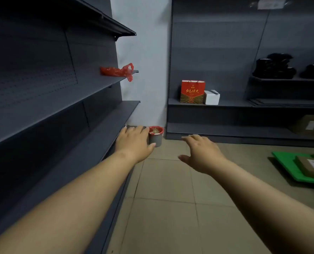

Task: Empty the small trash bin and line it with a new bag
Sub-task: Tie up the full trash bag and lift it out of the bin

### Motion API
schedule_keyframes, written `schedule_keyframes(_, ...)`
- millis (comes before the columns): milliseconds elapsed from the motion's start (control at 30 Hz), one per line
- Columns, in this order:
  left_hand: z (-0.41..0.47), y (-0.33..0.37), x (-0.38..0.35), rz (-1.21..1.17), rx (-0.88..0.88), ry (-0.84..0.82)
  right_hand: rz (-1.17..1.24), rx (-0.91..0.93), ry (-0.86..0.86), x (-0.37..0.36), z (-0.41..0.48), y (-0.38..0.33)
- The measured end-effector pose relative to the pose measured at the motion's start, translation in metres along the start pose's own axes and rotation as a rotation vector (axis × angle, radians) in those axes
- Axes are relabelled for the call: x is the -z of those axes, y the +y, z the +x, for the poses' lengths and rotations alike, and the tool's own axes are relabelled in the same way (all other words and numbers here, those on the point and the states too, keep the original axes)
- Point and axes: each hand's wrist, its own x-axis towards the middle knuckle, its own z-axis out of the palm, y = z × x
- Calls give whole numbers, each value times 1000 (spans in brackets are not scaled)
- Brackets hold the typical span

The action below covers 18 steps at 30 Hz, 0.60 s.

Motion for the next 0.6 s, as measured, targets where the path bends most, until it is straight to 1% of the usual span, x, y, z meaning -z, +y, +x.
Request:
schedule_keyframes(100,44,-25,-21,5,9,-23,7,-38,-13,-19,57,-5)
schedule_keyframes(133,58,-34,-26,10,7,-45,6,-52,-40,-23,74,-8)
schedule_keyframes(300,140,-67,-53,17,-3,-82,5,-112,-18,-45,168,-14)
schedule_keyframes(467,199,-82,-83,-6,-10,-169,17,-167,-78,-67,230,-7)
schedule_keyframes(600,242,-88,-108,-42,-4,-207,51,-203,-114,-82,278,2)
